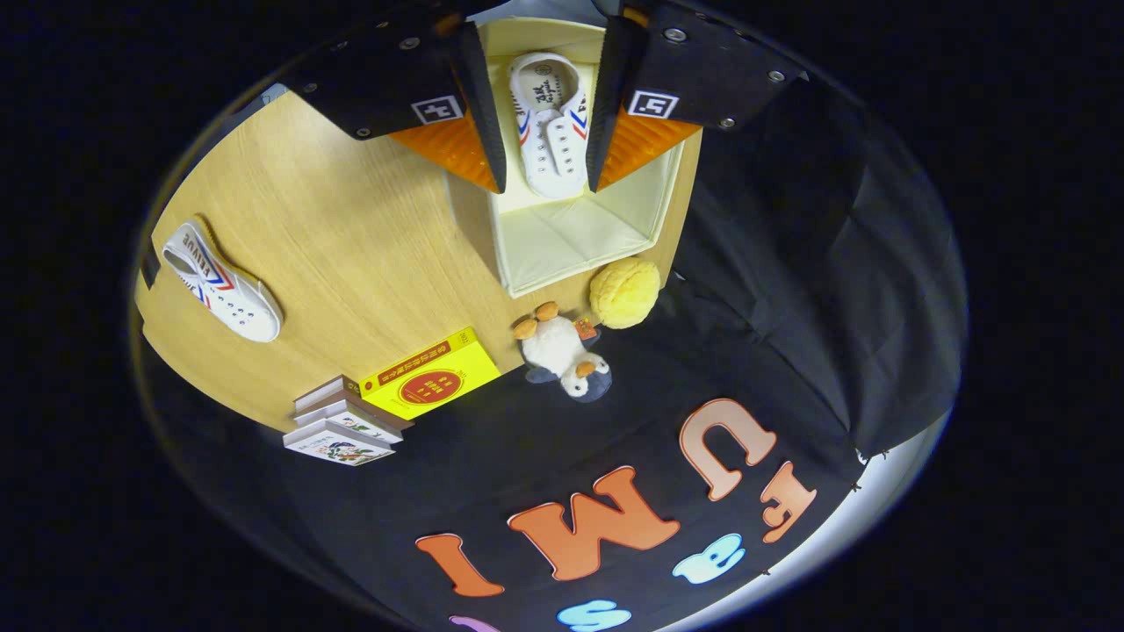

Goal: Open the storage box then place both shoes into the box .Put the left shoe in first, then the right shoe, with the right side of both shoes facing outward in a uniform manner.

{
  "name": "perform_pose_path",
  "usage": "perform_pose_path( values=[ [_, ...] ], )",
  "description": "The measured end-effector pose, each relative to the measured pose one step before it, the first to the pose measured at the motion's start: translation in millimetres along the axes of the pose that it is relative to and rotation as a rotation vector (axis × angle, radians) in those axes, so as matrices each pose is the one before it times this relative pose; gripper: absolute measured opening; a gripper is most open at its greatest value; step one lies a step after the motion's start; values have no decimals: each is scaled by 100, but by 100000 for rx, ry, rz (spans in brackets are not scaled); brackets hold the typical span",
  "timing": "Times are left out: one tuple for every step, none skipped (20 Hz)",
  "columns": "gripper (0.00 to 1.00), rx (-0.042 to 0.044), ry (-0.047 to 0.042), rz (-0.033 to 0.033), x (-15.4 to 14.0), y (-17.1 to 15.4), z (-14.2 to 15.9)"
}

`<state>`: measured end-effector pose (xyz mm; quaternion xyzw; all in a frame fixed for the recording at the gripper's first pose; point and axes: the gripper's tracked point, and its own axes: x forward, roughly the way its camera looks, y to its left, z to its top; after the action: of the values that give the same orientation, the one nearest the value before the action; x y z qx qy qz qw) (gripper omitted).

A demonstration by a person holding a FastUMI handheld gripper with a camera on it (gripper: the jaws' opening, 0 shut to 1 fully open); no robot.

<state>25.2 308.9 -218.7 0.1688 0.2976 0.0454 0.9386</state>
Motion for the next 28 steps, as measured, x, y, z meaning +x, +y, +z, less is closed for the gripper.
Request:
perform_pose_path(
  values=[
    [56, 709, -1080, -717, -580, -1291, 750],
    [58, 757, -1699, 176, -566, -1018, 1045],
    [58, 120, -1445, -801, -359, -1279, 518],
    [60, -609, -799, -1436, -319, -1570, 731],
    [62, -634, -256, -1849, -461, -1699, 560],
    [65, -339, -492, -1468, -237, -1634, 644],
    [67, -377, 145, -1753, -292, -1724, 434],
    [68, -379, 311, -1860, -156, -1785, 380],
    [69, -581, 341, -1753, -142, -1896, 417],
    [74, -1075, 176, -1917, -60, -1815, 318],
    [77, -1757, -74, -2097, 96, -1941, 370],
    [82, -2116, 732, -2965, 125, -2085, 134],
    [85, -1734, 1013, -2425, 319, -2113, -107],
    [90, -1091, 1146, -2087, 214, -1897, 27],
    [92, -733, 989, -1777, 426, -1716, 58],
    [96, -774, 529, -2029, 322, -1733, 118],
    [98, -1346, 572, -1930, 434, -1741, 69],
    [98, -1640, 643, -2143, 565, -1601, 4],
    [99, -1686, 975, -1529, 590, -1325, -200],
    [99, -1505, 1213, -1384, 616, -1285, -225],
    [99, -1136, 1229, -1009, 633, -1116, -314],
    [99, -675, 1265, -957, 619, -948, -314],
    [99, -463, 1054, -977, 700, -916, -305],
    [99, -536, 1455, -313, 608, -630, -435],
    [99, -781, 1742, -145, 706, -452, -549],
    [97, -1252, 1929, -702, 602, -446, -588],
    [96, -1150, 1473, 7, 648, -273, -502],
    [92, -835, 1322, -107, 547, -138, -432]
  ],
)
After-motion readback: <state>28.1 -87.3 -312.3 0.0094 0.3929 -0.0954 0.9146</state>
